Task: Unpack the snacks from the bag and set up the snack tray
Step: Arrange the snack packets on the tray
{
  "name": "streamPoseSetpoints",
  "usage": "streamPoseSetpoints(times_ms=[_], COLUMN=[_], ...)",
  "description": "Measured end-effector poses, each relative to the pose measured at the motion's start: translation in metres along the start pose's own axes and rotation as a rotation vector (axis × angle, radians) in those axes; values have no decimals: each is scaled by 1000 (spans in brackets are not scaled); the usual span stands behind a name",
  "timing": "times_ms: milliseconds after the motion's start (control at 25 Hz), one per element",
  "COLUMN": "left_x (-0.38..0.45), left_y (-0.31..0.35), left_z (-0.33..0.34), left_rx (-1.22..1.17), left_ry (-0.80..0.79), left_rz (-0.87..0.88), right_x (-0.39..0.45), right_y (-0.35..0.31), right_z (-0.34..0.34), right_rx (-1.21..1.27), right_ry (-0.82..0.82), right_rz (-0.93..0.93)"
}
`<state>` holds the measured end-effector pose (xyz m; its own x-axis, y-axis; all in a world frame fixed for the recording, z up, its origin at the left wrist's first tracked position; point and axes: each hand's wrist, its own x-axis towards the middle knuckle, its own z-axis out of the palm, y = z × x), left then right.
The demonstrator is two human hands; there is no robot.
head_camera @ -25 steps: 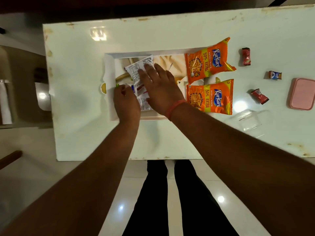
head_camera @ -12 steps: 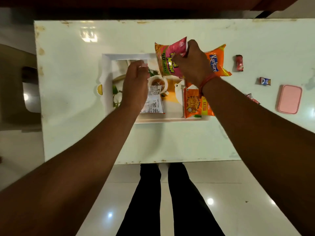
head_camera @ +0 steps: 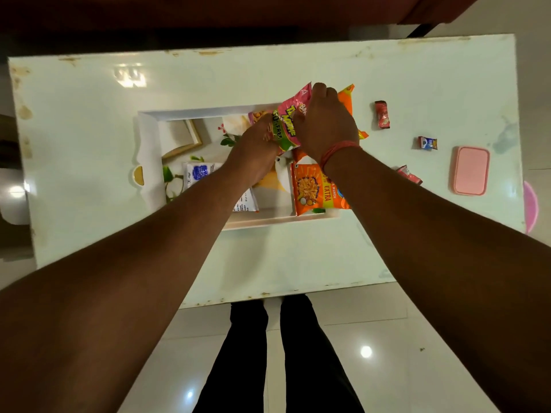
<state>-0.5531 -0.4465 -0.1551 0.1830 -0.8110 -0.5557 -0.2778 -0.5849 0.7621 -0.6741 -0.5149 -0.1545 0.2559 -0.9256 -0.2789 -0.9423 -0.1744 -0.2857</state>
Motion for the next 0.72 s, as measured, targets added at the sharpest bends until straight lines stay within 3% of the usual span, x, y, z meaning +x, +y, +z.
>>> streamPoseSetpoints(times_ms=[120, 200, 320, 400, 480, 600, 720], left_x=[-4, -6, -23, -40, -52, -61, -61], left_y=[-1, -10, -42, -67, -93, -117, -114], left_z=[2, -1, -16, -31, -45, -58, -66], left_rx=[-33, -53, -80, -13, -2, 29, -102], left_ry=[-37, -22, 264, 480, 565, 448, 421], left_rz=[-2, -41, -27, 17, -63, -246, -323], right_x=[-7, -19, -53, -81, -102, -108, -96], right_y=[7, 7, -8, -23, -40, -64, -75], right_z=[-2, -3, 7, 27, 52, 76, 83], right_rx=[-68, -94, 25, 226, 443, 769, 883], right_ry=[20, 119, 188, 62, -137, -399, -444], right_rz=[25, 3, -106, -112, 0, 308, 390])
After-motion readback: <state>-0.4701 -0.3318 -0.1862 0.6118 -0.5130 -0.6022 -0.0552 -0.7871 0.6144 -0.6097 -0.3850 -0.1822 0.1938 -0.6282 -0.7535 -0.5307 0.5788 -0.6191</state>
